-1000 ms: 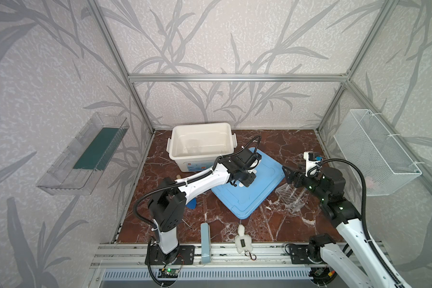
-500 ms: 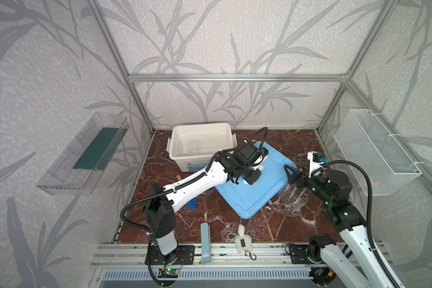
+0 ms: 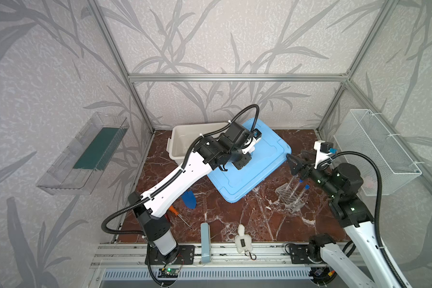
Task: Organize the chemistry lab equipment
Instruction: 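Lift the blue lid by its handle with the left gripper toward the white bin, then carry the blue lid over the bin with the left while the right grips it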
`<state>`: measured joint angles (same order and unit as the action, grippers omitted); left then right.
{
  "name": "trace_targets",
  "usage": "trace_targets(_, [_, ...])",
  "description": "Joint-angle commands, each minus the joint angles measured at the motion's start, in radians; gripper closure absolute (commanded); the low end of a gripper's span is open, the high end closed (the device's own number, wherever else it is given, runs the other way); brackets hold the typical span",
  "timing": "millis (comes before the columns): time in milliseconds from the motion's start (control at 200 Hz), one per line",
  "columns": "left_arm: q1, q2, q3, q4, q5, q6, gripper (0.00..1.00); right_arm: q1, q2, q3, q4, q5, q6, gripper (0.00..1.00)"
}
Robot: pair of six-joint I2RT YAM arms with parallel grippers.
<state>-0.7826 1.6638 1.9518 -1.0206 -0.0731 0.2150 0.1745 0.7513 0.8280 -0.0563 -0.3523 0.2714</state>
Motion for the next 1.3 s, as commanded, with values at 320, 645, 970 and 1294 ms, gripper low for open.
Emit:
trace_targets(320, [0.308, 0.014, 0.08, -0.057, 0.018, 0.325, 1.0, 0.171, 0.446, 0.336, 0.004, -0.009, 0.076, 0.16])
trace_targets(645, [0.464, 0.212, 0.191, -0.057, 0.135, 0.38, 1.0, 0.253, 0.812, 0.658, -0.133, 0.046, 0.129, 0.16])
trace_targets(970, [0.49, 0.327, 0.217, -0.024, 0.191, 0.412, 1.0, 0.333, 1.161, 1.039, -0.398, 0.142, 0.065, 0.16])
trace_targets(1294, [0.525, 0.356, 0.148, 0.027, 0.207, 0.391, 1.0, 0.344, 1.5, 1.53, -0.733, 0.181, -0.006, 0.18])
